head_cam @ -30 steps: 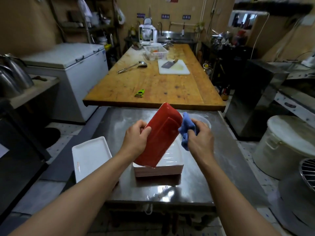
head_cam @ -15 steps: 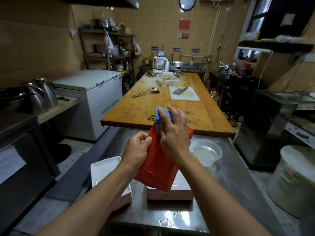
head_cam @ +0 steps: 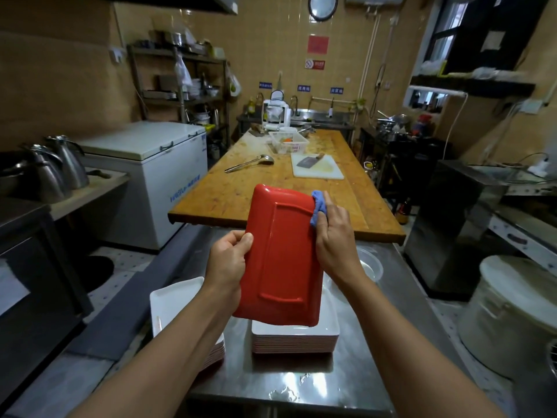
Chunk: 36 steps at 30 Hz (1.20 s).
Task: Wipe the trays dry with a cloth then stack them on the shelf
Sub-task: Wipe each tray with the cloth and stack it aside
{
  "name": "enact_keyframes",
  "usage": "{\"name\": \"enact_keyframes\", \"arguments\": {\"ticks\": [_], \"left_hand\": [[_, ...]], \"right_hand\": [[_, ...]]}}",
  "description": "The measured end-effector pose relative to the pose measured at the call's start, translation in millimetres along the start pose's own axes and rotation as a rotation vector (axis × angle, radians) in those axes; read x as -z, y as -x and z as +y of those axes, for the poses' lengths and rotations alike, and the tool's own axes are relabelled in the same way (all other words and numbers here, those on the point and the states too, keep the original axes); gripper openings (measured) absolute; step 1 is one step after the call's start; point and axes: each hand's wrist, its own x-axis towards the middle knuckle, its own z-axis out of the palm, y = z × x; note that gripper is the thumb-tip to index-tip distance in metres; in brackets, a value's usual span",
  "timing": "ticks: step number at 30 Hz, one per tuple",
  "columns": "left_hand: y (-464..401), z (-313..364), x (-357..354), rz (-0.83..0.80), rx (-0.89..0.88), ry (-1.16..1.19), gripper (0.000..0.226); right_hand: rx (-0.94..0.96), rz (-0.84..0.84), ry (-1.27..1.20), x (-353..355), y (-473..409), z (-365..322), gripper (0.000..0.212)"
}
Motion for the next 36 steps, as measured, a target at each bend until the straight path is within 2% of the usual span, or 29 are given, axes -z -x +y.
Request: {"name": "enact_keyframes", "arguments": {"ticks": [6,13,16,20,24,26,27,28,30,32,34,36], "left_hand": [[-12,-5,-15,0.045,0.051,0.151,0.021],[-33,-1,-34,0.131,0.056,0.296,0.02],[-36,-2,-44,0.149,0.074,0.347,0.019],[-32,-8,-52,0.085,0.128,0.378,0.019],[-34,-7,-41,-0.045,0.167,0.275,0.019],[-36,-4,-28,-0.105,0.168,0.073,0.012],[-38,-1,-21,-0.098,0.137,-0.055,0.02],[-43,4,-14,-0.067,0.074,-0.169,0.038],[-52,23,-4,-0.044,-0.116,-0.324,0.063],[-60,45,3,-0.181,-0.187,-0.478,0.074],[-64,61,6,-0.375,-0.082,-0.603,0.082],[-68,67,7,-0.529,0.028,-0.637,0.075]], "right_hand": [[-0.034,-0.006,-0.011,-3,16,-7,0.057],[-0.077,0.054,-0.101,3,59,9,0.057],[-0.18,0.12,-0.318,10,60,12,0.053],[-0.418,0.142,-0.844,28,47,12,0.043],[-0.502,0.081,-1.054,36,37,20,0.043],[-0.525,0.041,-1.09,41,32,27,0.042],[-0.533,0.003,-1.101,45,30,30,0.043],[-0.535,-0.048,-1.108,50,27,34,0.045],[-0.532,-0.175,-1.094,61,24,41,0.051],[-0.525,-0.29,-1.056,70,22,42,0.054],[-0.516,-0.365,-1.032,74,20,41,0.052],[-0.508,-0.409,-1.015,76,18,37,0.054]]}}
